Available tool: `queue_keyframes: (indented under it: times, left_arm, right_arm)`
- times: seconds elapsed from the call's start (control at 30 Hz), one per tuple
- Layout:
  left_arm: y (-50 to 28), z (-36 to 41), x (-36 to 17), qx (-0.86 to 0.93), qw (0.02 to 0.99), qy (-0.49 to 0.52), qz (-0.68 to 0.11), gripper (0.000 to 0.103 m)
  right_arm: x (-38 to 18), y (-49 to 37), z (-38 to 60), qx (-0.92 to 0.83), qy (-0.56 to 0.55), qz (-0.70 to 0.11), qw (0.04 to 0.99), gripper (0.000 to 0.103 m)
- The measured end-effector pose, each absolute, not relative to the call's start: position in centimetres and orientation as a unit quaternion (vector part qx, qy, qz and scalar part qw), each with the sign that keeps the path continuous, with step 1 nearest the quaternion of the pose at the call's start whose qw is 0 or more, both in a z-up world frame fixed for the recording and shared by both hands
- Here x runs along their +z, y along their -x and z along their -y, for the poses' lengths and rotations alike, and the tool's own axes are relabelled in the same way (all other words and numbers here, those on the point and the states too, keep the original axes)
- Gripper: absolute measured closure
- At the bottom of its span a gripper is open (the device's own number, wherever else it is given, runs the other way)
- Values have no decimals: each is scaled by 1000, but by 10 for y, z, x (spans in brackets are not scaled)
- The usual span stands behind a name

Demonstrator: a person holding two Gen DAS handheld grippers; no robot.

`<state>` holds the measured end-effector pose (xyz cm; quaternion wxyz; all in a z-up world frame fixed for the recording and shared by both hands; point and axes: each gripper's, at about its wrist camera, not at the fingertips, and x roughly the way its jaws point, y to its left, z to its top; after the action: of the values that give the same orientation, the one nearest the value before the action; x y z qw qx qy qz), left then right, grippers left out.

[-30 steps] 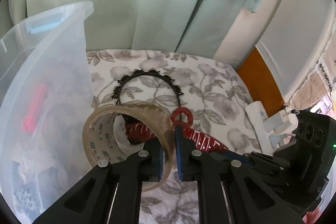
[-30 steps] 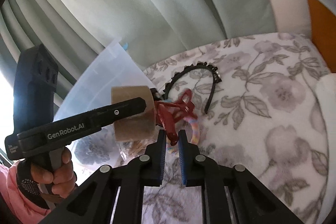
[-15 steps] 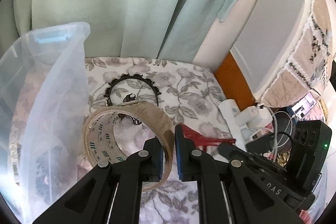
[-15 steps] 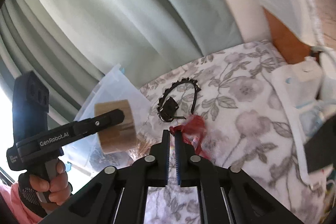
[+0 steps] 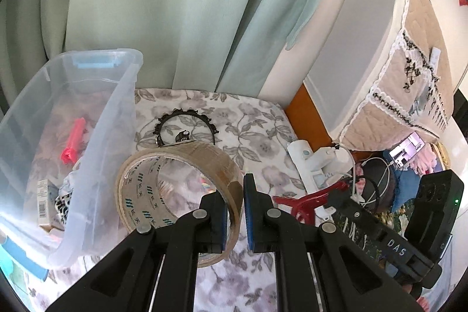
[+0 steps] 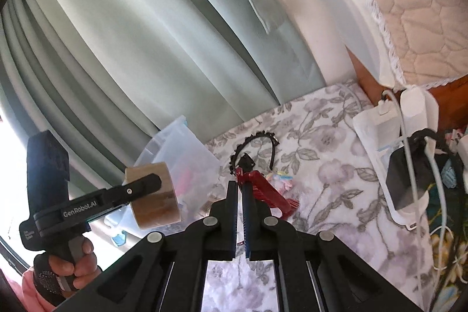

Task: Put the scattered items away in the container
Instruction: 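Lift the tape roll with the left gripper while the right lifts the red claw clip, then hold the tape roll near the box with the left gripper while the right carries the claw clip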

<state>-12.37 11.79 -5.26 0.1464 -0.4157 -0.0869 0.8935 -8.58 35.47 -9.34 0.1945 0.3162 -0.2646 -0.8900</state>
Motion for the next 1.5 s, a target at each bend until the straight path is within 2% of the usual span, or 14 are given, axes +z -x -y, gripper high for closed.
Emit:
queue_keyframes:
  times: [0.63,1.07,1.5]
  left_arm:
    - [97,-99,-21,904,145,390,97,93]
    - [84,-54,9,919,120,356,118,93]
    - [80,-23,6,918,108,356,138,93]
  right_arm:
    - [-46,62,-344,-906,-276,243,210,99]
    - [6,69,-299,-915,-237,199,257,102]
    - [-32,72,-287,-903,-308,196,224,100]
